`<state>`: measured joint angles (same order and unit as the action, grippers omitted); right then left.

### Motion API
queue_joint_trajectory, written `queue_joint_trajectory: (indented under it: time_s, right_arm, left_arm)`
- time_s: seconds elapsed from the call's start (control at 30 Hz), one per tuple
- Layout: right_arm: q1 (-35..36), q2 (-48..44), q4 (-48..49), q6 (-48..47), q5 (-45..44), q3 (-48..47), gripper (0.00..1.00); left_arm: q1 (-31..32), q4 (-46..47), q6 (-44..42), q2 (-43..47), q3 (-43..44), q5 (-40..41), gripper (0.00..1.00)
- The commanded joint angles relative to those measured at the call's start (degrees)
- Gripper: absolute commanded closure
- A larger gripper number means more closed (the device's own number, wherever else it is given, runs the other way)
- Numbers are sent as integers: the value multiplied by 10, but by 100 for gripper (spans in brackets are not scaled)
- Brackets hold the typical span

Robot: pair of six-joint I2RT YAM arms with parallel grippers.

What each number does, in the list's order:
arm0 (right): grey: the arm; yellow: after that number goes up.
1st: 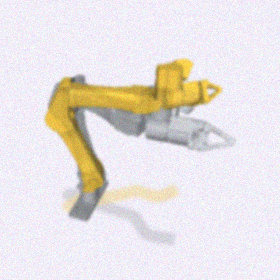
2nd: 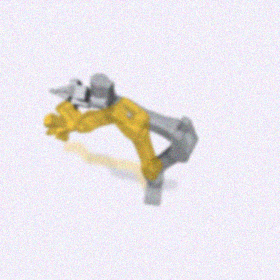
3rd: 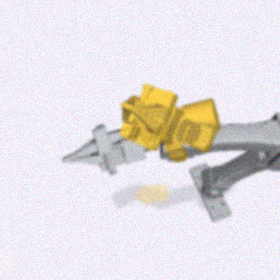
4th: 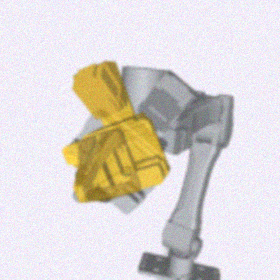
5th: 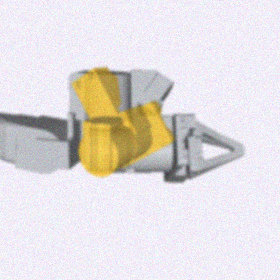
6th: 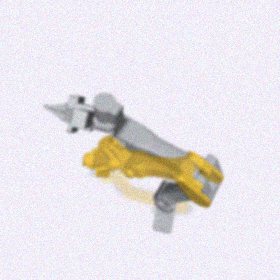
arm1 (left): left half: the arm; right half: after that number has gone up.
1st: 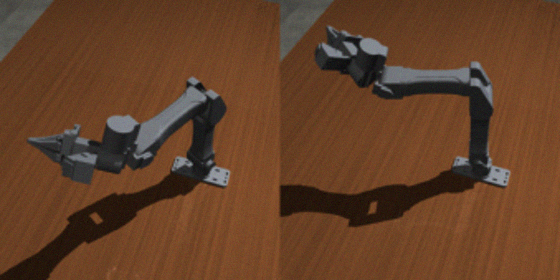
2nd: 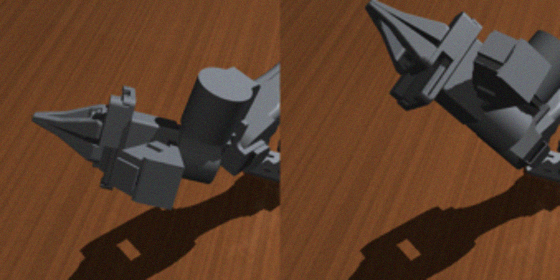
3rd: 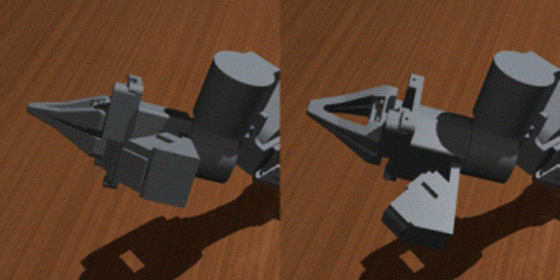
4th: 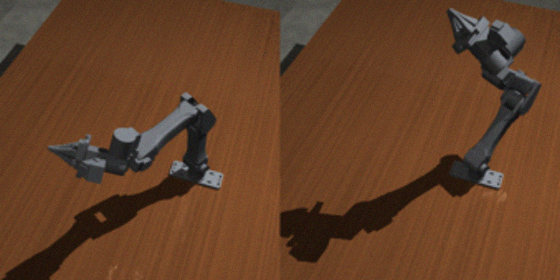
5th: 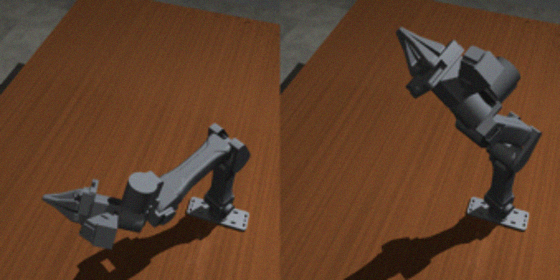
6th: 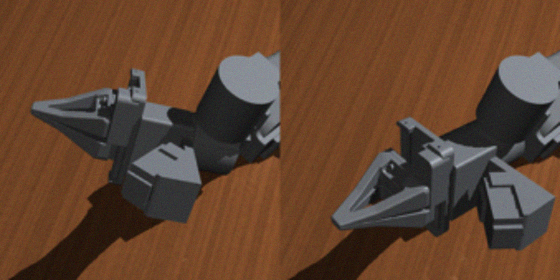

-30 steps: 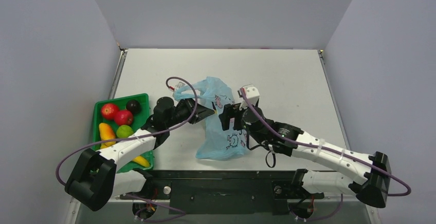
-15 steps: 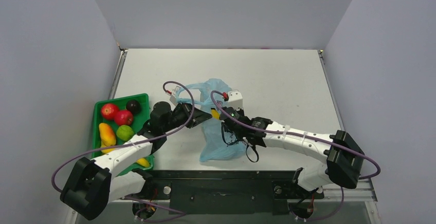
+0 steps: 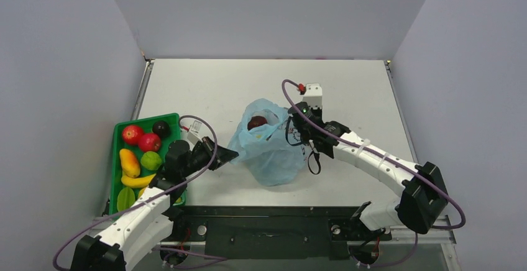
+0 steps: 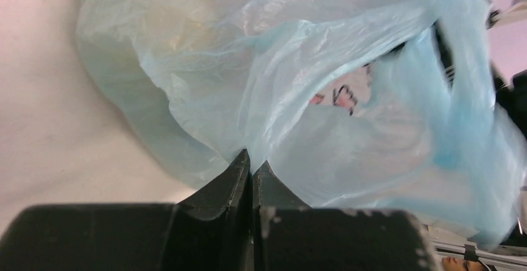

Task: Take the fake fruits out of the plastic bag
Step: Adjust the plastic bag at the center of the board.

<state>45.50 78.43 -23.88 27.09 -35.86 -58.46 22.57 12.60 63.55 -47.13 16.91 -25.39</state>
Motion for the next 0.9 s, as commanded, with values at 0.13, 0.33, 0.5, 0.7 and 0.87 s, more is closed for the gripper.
queue_joint_trajectory:
  time_s: [0.13,0.33,0.5,0.7,0.87]
  right_arm:
    - [-43,12,7,-76,-41,-110,100]
    - [-66,40,5,-104,-40,-188,100]
    - [-89,82,1,-147,28,-287,100]
    - [-86,154,-52,-131,170,-425,100]
    - [-58,150,-73,-122,198,-395,88]
  left_arm:
    - [-33,-84,-17,117,-53,-32,100]
    - [-51,-175,-30,185,-46,-30,100]
    - [-62,-214,-39,207,-27,-36,100]
    - [-62,-171,-15,198,-11,-61,100]
    - [-62,-230,-60,165,48,-72,70]
